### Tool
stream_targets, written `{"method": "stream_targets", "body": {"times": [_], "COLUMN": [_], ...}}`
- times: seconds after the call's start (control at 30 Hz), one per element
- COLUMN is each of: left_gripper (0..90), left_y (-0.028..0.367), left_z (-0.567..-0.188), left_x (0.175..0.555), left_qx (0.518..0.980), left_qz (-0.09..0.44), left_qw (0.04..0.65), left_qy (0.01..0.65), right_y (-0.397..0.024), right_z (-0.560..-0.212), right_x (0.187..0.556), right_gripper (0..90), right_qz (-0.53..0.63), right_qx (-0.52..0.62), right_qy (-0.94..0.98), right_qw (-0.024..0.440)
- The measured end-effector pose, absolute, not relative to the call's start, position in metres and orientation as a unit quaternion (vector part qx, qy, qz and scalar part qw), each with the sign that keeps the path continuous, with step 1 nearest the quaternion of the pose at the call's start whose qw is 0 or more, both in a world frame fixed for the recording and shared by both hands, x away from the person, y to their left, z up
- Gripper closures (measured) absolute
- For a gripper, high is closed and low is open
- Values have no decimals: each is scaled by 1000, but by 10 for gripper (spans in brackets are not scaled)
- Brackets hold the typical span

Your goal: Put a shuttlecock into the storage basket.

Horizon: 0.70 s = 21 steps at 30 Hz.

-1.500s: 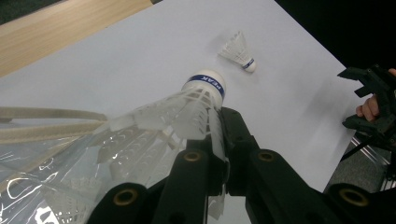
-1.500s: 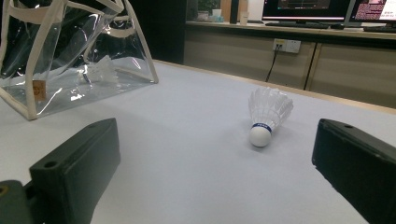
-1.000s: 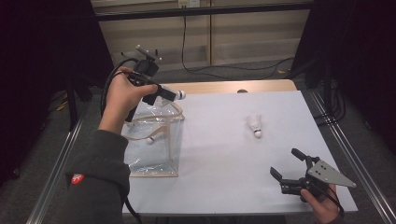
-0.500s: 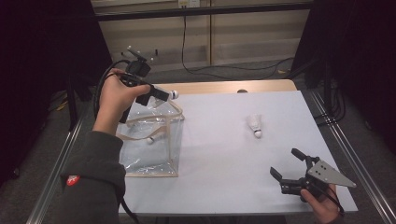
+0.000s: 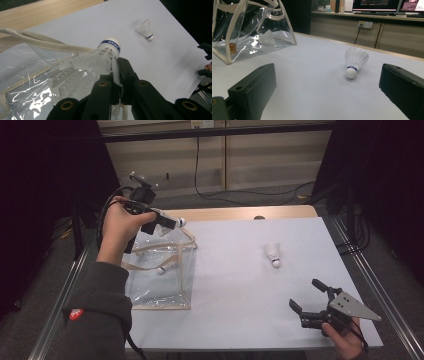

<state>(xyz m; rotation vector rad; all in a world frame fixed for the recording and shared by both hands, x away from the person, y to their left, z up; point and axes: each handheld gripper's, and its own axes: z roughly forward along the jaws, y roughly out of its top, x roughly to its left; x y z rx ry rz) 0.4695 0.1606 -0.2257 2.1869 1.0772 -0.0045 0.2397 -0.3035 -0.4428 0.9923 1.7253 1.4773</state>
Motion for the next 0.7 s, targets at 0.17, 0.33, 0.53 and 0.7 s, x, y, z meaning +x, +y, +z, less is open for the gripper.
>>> {"method": "stream_targets", "body": {"times": [0.17,0.33,0.53,0.7], "left_gripper": [885,884,883,884], "left_y": [165,169,173,177], "left_z": [-227,-228,-227,-228], "left_x": [470,470,469,469], "left_qx": [842,840,836,835], "left_qz": [1,3,7,10], "left_qw": [342,342,348,344], "left_qy": [418,420,425,430], "right_y": [-304,-304,-304,-304], "right_z": [-443,-443,-443,-443], "right_x": [240,240,240,240], "right_gripper": [10,10,10,10], "right_qz": [564,564,564,564], "right_qx": [379,378,378,378], "right_qy": [657,658,658,658], "right_qw": [326,326,326,326]}}
